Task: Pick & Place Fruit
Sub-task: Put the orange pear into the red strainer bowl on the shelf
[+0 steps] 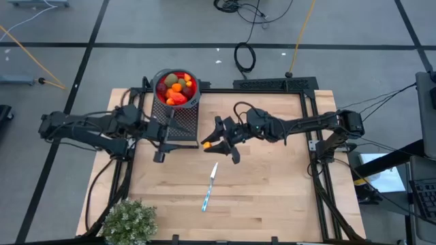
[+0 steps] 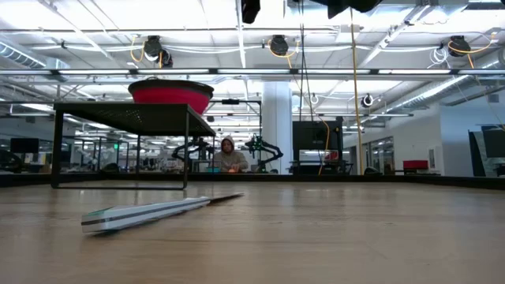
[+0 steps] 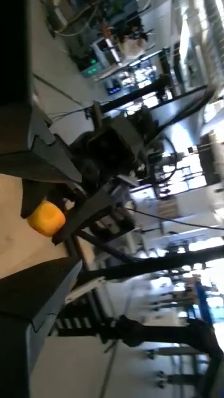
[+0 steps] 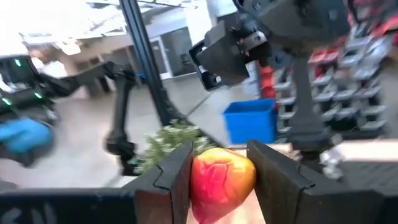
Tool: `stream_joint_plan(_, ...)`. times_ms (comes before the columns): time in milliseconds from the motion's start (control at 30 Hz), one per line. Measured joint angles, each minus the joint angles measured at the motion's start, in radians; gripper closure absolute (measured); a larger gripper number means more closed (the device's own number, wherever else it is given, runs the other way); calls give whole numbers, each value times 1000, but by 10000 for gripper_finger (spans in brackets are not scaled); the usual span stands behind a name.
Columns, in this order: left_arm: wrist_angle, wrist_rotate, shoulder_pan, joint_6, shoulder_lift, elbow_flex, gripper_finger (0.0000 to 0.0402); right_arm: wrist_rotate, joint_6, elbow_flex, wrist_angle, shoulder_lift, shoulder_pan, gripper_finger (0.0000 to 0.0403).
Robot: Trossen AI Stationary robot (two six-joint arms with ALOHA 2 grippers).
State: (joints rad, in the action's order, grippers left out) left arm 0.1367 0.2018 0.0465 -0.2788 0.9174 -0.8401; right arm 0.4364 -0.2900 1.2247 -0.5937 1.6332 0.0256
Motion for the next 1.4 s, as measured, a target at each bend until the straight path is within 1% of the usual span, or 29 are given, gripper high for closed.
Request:
stream_joint_plan(167,-111,-72,41,-16,98,-99,192,111,-156,0,-1,-3,20,266)
stream_joint_plan(367,-264,-122,76,-15,215,-226,192,197,-250,0,0,-3,20,266)
stream_joint_plan(533,-369,-134,100,-16,317,-340,192,248,-312,0,1,-3,20,266)
stream_joint_plan(700,-396,-156,121,-28,390,-418,192,258,-350,0,5,-3,20,266)
stream_joint_plan(800,-403,-169,134,-54,408,-442,192,269,-357,0,6,-4,19,266)
stream_joint_plan(967,-405,-176,149,-56,408,-445,192,278,-378,0,6,-4,19,266)
stream_joint_plan(1033,-401,-170,156,-54,408,-445,192,279,-386,0,9,-3,19,266)
stream_joint_plan(1200,-424,-150,170,-53,407,-447,193,325,-413,0,6,-2,19,266)
stream_joint_plan(1400,-429,-149,178,-41,407,-447,193,348,-458,0,-1,-2,19,266)
